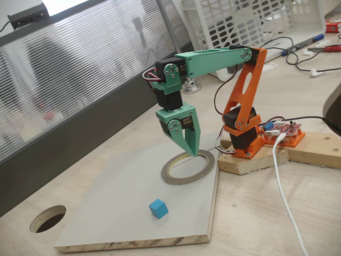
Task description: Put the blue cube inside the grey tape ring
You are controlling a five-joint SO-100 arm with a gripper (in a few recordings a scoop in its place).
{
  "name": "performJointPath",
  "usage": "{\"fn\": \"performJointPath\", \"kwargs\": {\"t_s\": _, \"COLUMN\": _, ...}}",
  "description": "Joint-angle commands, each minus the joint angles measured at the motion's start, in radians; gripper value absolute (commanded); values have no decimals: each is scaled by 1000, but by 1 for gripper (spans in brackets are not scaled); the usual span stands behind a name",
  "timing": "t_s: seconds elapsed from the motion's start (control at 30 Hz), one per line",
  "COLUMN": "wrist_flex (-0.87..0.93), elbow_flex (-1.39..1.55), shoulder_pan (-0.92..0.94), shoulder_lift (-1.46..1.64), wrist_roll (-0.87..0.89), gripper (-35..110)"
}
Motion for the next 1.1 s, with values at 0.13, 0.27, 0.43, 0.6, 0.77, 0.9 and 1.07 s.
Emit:
{"fn": "performJointPath", "kwargs": {"t_s": 0.13, "wrist_flex": 21, "elbow_flex": 11, "shoulder_pan": -49, "shoulder_lift": 9, "wrist_roll": 20, "gripper": 0}}
{"fn": "performJointPath", "kwargs": {"t_s": 0.27, "wrist_flex": 12, "elbow_flex": 9, "shoulder_pan": -49, "shoulder_lift": -12, "wrist_roll": 17, "gripper": 0}}
{"fn": "performJointPath", "kwargs": {"t_s": 0.43, "wrist_flex": 9, "elbow_flex": -3, "shoulder_pan": -51, "shoulder_lift": -57, "wrist_roll": 20, "gripper": 0}}
{"fn": "performJointPath", "kwargs": {"t_s": 0.6, "wrist_flex": 9, "elbow_flex": -112, "shoulder_pan": -48, "shoulder_lift": -311, "wrist_roll": 20, "gripper": 0}}
{"fn": "performJointPath", "kwargs": {"t_s": 0.77, "wrist_flex": 21, "elbow_flex": -511, "shoulder_pan": -44, "shoulder_lift": -588, "wrist_roll": 20, "gripper": 0}}
{"fn": "performJointPath", "kwargs": {"t_s": 0.9, "wrist_flex": 23, "elbow_flex": -672, "shoulder_pan": -46, "shoulder_lift": -764, "wrist_roll": 20, "gripper": 0}}
{"fn": "performJointPath", "kwargs": {"t_s": 1.07, "wrist_flex": 23, "elbow_flex": -683, "shoulder_pan": -51, "shoulder_lift": -781, "wrist_roll": 20, "gripper": 0}}
